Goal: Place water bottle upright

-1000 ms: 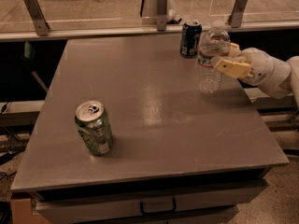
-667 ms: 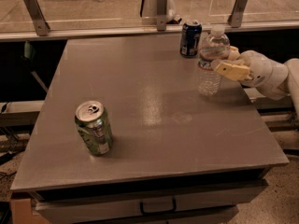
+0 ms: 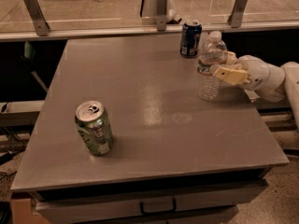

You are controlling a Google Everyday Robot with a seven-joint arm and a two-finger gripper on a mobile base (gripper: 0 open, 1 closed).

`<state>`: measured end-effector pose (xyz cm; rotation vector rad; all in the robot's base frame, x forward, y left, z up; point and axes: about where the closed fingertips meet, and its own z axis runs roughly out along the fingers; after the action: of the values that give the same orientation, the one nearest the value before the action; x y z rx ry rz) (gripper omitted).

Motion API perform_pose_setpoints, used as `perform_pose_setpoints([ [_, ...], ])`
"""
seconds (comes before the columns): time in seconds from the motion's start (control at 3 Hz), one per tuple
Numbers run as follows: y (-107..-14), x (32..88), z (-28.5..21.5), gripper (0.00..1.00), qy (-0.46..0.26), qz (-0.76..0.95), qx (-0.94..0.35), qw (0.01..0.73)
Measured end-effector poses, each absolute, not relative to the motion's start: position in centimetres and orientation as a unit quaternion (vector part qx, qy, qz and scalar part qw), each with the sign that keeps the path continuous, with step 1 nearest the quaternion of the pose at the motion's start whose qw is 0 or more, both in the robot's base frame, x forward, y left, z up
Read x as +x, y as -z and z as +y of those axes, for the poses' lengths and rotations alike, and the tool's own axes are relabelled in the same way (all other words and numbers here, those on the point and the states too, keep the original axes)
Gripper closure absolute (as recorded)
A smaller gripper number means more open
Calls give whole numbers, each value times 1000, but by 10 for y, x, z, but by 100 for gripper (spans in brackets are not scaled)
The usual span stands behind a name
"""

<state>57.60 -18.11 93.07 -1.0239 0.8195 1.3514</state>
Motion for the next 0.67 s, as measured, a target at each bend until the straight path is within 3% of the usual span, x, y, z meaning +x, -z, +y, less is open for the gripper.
perform_pose_setpoints([
  [0.67,-920,576,-187,12,-572,369,-439,586],
])
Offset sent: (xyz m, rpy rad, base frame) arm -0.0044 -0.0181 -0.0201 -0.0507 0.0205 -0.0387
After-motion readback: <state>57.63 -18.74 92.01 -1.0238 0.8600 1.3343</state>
